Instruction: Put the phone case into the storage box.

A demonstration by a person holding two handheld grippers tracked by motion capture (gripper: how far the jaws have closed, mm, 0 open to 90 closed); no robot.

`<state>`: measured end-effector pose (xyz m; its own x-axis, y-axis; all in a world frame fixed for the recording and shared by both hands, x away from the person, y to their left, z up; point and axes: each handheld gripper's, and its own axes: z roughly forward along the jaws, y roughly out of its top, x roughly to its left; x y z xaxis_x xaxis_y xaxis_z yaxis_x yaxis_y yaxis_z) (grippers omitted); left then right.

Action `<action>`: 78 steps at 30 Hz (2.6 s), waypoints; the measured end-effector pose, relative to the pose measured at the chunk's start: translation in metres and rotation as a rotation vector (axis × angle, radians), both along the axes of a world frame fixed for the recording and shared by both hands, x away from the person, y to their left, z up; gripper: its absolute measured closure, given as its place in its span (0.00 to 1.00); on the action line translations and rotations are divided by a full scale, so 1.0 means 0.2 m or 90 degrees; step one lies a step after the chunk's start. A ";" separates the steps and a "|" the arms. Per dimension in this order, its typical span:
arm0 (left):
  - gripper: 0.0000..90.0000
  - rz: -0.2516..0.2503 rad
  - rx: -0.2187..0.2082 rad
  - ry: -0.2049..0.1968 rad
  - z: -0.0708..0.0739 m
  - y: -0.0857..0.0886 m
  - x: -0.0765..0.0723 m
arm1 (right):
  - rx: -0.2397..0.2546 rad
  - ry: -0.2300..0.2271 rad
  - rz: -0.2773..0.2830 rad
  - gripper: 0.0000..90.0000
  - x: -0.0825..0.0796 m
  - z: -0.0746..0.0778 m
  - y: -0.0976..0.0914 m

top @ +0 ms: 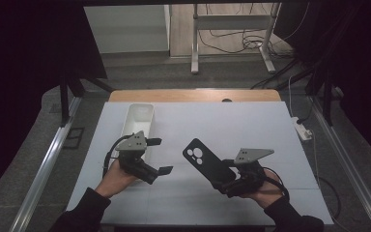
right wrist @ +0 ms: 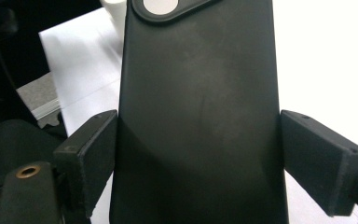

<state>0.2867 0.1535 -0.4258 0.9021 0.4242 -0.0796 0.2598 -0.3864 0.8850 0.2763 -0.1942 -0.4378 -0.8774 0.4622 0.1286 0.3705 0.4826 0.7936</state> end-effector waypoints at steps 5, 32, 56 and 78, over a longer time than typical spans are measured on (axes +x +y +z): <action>0.00 -0.017 0.003 -0.002 -0.01 -0.02 -0.01 | 0.016 -0.005 0.031 0.16 -0.01 0.00 0.02; 0.00 -0.107 -0.051 0.005 -0.01 -0.05 -0.01 | 0.072 -0.015 0.137 0.16 -0.04 0.02 0.12; 0.00 -0.196 -0.091 0.012 -0.01 -0.11 -0.03 | 0.088 -0.011 0.186 0.16 -0.05 0.02 0.16; 0.12 -0.228 -0.119 0.054 0.00 -0.09 -0.02 | 0.072 -0.027 0.208 0.15 -0.06 0.01 0.17</action>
